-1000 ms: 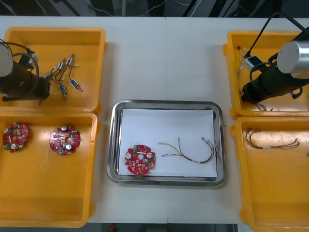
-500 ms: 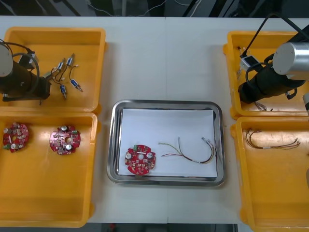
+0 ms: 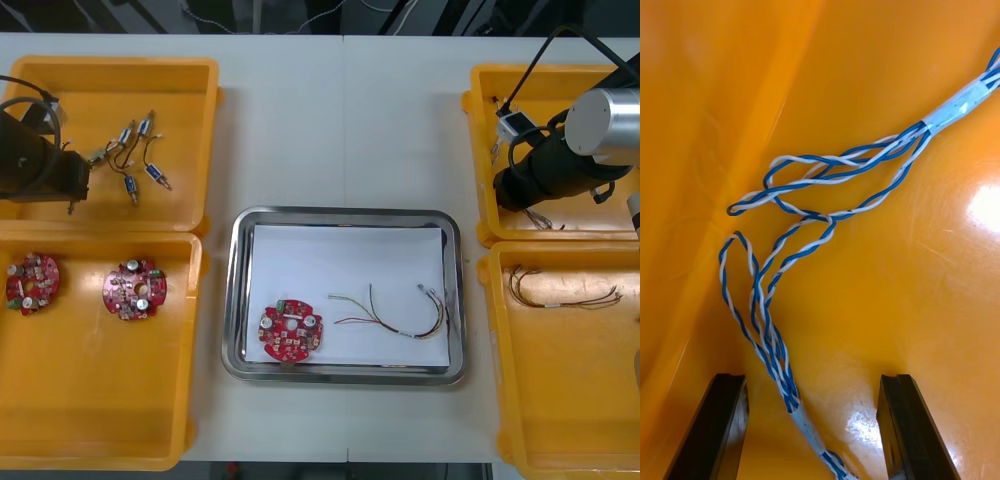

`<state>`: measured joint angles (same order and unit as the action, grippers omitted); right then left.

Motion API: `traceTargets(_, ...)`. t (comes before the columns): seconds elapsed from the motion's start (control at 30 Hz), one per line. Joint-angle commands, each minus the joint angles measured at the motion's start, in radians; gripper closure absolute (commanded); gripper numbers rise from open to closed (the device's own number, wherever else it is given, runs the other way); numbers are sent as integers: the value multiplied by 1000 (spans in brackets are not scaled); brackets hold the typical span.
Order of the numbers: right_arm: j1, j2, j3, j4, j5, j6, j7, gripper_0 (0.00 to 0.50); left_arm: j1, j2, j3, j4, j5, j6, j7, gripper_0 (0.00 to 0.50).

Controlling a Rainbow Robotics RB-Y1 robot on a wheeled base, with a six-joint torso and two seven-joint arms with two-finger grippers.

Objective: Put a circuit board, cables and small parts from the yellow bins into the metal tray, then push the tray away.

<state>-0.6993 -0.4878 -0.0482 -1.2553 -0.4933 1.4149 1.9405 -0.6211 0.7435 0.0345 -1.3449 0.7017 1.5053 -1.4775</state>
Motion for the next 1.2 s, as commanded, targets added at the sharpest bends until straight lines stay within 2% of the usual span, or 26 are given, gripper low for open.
traceTargets(0.03, 11, -11, -18, -13, 2, -14, 37, 0, -2, 33, 42, -46, 15, 21, -107, 500)
traceTargets(0.1, 11, -11, -19, -15, 2, -14, 38, 0, -3, 34, 47, -53, 15, 33, -106, 500)
traceTargets(0.13, 11, -11, -18, -15, 1, -14, 38, 16, -6, 36, 51, -59, 13, 44, -106, 500)
traceTargets(0.17, 11, -11, -19, -15, 1, -14, 38, 55, -9, 36, 55, -63, 10, 52, -104, 500)
traceTargets(0.2, 11, -11, -19, -15, -1, -13, 40, 116, -15, 37, 59, -72, 9, 70, -103, 500)
traceTargets(0.23, 12, -11, -18, -15, -1, -13, 40, 219, -25, 42, 59, -77, 7, 92, -101, 500)
traceTargets(0.27, 12, -11, -18, -15, -1, -14, 40, 291, -29, 43, 59, -83, 7, 102, -99, 500)
traceTargets(0.3, 14, -12, -18, -15, -2, -14, 41, 442, -37, 48, 59, -88, 5, 122, -96, 500)
traceTargets(0.33, 14, -12, -18, -15, -2, -14, 41, 500, -42, 50, 59, -91, 7, 131, -95, 500)
traceTargets(0.53, 14, -28, -19, -15, -8, -13, 51, 500, -74, 74, 59, -123, 12, 199, -76, 500)
traceTargets(0.93, 0, -69, -52, -15, -19, -11, 75, 500, -129, 106, 59, -154, 18, 251, -50, 500)
traceTargets(1.2, -51, -89, -99, -15, -2, 73, 80, 500, -193, 131, 55, -154, 30, 334, -38, 500)
